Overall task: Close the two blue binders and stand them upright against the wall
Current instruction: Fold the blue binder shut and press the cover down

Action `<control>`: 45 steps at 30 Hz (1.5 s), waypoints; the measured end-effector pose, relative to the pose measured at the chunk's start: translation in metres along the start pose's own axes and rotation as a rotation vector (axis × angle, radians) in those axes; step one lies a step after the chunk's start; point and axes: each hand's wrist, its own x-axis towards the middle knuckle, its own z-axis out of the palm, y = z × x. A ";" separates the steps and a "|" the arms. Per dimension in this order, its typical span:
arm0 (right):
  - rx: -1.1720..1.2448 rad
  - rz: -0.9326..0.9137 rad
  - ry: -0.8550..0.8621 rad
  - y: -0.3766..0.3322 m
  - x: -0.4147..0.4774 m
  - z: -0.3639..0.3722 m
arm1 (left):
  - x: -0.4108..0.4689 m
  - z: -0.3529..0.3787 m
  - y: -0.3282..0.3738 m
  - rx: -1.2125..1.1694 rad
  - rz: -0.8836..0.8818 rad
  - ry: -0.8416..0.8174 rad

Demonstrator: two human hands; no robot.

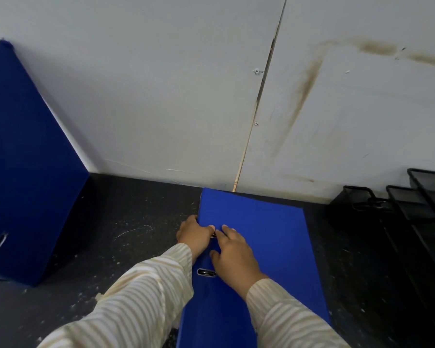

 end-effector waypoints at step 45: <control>-0.213 0.009 -0.274 0.010 -0.051 0.014 | -0.048 0.006 -0.055 0.240 0.273 0.057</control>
